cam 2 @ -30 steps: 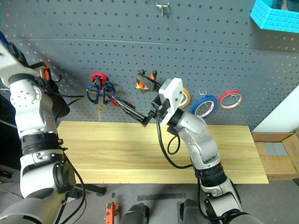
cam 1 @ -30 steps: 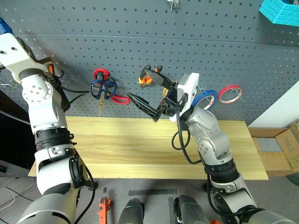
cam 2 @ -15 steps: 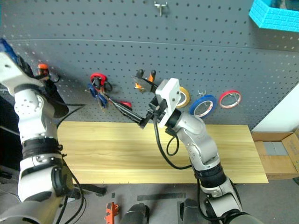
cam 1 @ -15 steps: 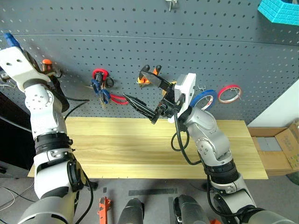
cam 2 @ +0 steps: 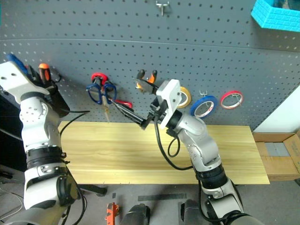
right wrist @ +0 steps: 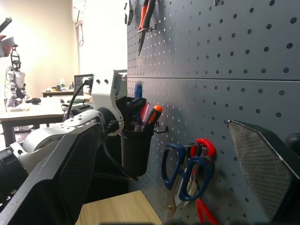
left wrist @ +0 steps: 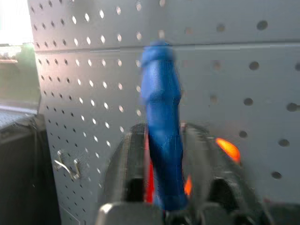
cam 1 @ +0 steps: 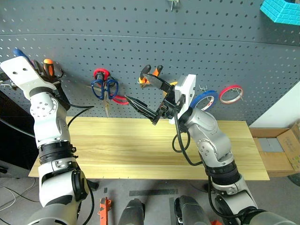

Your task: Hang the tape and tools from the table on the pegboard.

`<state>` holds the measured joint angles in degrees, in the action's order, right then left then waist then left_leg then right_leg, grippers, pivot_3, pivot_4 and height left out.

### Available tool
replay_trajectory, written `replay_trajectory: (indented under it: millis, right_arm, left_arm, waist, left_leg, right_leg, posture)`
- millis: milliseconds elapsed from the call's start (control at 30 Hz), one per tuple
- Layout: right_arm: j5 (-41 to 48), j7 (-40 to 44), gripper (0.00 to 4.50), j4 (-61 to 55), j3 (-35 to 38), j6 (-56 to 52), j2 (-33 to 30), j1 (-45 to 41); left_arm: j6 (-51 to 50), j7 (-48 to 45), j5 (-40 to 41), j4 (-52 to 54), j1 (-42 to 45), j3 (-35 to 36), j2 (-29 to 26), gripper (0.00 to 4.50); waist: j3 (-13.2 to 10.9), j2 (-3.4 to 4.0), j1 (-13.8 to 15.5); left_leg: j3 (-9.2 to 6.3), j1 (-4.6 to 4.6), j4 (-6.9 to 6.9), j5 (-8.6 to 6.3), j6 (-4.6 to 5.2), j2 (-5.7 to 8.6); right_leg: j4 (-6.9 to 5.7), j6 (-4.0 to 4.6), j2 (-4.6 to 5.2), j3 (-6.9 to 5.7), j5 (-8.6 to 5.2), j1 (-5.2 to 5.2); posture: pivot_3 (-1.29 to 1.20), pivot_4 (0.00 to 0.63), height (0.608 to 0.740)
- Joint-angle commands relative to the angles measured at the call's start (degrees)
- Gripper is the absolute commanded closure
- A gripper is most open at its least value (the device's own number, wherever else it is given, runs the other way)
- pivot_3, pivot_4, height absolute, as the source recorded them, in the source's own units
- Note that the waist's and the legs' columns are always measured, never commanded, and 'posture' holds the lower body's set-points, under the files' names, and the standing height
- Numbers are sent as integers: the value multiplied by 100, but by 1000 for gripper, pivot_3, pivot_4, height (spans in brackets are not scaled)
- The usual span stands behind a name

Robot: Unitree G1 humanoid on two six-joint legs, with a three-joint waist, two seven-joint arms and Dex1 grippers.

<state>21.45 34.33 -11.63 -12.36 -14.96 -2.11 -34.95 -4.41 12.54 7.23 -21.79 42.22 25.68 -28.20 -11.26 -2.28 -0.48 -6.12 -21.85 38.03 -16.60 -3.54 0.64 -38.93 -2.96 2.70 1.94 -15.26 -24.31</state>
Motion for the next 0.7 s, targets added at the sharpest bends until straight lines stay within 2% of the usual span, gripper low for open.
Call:
replay_trajectory:
  millis: [33,167,200,333,467,567,700]
  right_arm:
    - [28,-54,0,-256,76,30,-9,-75]
    - [25,-77,0,-250,63,45,-20,-75]
    - [22,-78,0,-242,63,52,-22,-81]
    - [18,-69,0,-231,88,75,-53,-90]
    - [56,-19,0,-312,132,16,-203,-14]
    - [92,91,0,-419,139,-54,-443,152]
    - [105,229,0,-735,235,-43,-865,441]
  left_arm:
    - [-7,7,51,291,33,57,-52,1588]
    - [-13,9,64,257,74,37,-61,200]
    - [-19,9,69,249,87,31,-59,44]
    - [-190,-70,179,334,44,32,-15,44]
    - [-480,-215,390,968,-338,42,149,44]
    - [-747,-235,398,1738,-743,-27,254,44]
    - [-1265,-283,146,3721,-1681,-528,455,44]
  waist:
    - [-1,0,-1]
    - [-2,1,-1]
    - [-2,1,-1]
    - [-2,1,-1]
    - [-2,1,-3]
    - [-2,1,-3]
    - [-2,1,2]
  left_leg:
    - [0,0,0,0,1,-1]
    - [-1,0,0,-1,1,-1]
    - [-1,0,-1,-1,1,-1]
    - [-1,0,-1,-1,1,-1]
    - [-2,0,-2,0,-1,-1]
    - [-4,0,-5,2,-4,-3]
    - [-3,-5,-8,1,-3,-12]
  right_leg:
    - [0,0,0,-1,0,0]
    - [1,0,0,0,0,0]
    - [2,0,0,1,0,0]
    - [2,0,0,0,0,0]
    - [3,0,0,4,0,0]
    - [7,0,2,6,0,0]
    - [17,0,4,12,0,-1]
  posture:
    - [56,216,740]
    - [55,211,740]
    - [54,210,740]
    - [53,207,740]
    - [52,203,740]
    - [52,199,740]
    - [48,190,740]
